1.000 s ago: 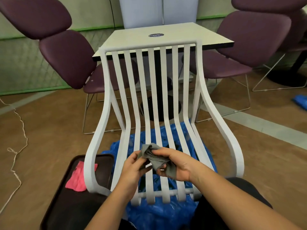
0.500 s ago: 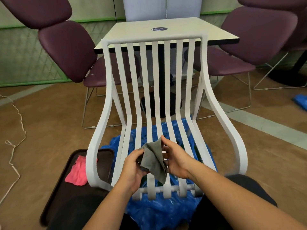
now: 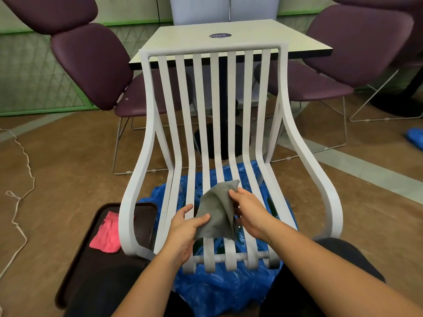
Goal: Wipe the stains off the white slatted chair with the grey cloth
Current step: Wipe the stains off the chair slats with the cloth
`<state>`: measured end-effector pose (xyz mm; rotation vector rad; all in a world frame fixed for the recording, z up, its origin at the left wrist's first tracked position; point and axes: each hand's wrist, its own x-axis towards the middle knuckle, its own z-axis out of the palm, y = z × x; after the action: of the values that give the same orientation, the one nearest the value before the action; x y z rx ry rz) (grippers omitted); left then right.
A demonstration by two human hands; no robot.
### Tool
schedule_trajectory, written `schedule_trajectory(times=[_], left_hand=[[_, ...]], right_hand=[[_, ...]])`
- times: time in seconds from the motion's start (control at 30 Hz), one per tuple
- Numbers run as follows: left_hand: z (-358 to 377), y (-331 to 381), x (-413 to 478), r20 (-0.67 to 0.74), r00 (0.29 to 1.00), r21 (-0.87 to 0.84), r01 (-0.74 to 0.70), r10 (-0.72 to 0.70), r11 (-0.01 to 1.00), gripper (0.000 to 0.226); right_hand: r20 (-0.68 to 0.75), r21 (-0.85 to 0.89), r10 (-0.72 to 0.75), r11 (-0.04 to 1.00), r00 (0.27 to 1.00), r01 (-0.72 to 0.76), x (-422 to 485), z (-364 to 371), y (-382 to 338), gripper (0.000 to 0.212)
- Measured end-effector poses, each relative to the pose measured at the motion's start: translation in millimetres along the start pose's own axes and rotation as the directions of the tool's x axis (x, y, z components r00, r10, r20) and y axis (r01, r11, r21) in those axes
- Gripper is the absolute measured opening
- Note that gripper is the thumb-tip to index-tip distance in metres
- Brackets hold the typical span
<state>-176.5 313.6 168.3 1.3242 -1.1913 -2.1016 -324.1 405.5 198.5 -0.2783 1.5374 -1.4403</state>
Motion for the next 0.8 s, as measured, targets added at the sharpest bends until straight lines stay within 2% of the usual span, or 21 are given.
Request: schedule_trajectory(times=[0.1,0.2,0.27,0.33,0.4,0.5,0.57,0.63,0.7,0.8], left_hand=[[-4.2,4.7,1.6,0.019,1.000,0.072,0.013,-0.015,0.997,0.061],[-6.2,13.1,-3.7,0.183,0.981,0.003,0.072,-0.071,0.997,0.047],[-6.7,17.8,-9.4,0.264,0.954,-0.030,0.158,-0.145,0.987,0.043],[-8.1,18.4,-10.0,0.288,0.941,-0.033,0.192,-0.175,0.981,0.043],[-9.3,15.9,-7.9,0.275,0.952,-0.014,0.143,-0.134,0.990,0.046],[-8.2,10.6,-0.5,0.180,0.984,0.044,0.009,-0.017,0.999,0.043],[-7.5,7.1,2.7,0.108,0.992,0.173,-0.076,0.058,0.982,0.035],[-8.5,3.0,5.6,0.038,0.991,0.356,-0.132,0.127,0.925,0.035],[-10.3,-0.3,6.5,-0.024,0.974,0.535,-0.176,0.223,0.827,0.046],[-14.9,-4.9,9.2,0.001,0.945,0.784,-0.204,0.328,0.586,0.049]], right_hand=[[0.011,0.066,-0.043,0.997,0.999,0.042,1.5,-3.2,-0.9,0.028],[0.070,0.275,-0.021,0.961,0.997,0.001,5.8,-7.1,0.9,0.032],[0.130,0.353,0.025,0.933,0.991,-0.070,4.7,-7.5,0.3,0.035],[0.189,0.286,0.082,0.949,0.978,-0.135,2.4,-6.4,0.0,0.038],[0.214,0.153,0.121,0.976,0.969,-0.156,3.0,-4.8,3.7,0.036],[0.134,0.106,0.184,0.974,0.974,-0.198,10.6,-5.8,11.7,0.032],[0.068,0.015,0.208,0.978,0.976,-0.209,13.7,-7.7,14.3,0.030],[0.001,-0.101,0.205,0.974,0.979,-0.203,13.9,-9.4,15.1,0.035],[-0.041,-0.150,0.190,0.970,0.981,-0.194,14.2,-10.6,16.0,0.042],[-0.029,-0.194,0.145,0.970,0.989,-0.147,11.3,-10.2,15.1,0.053]])
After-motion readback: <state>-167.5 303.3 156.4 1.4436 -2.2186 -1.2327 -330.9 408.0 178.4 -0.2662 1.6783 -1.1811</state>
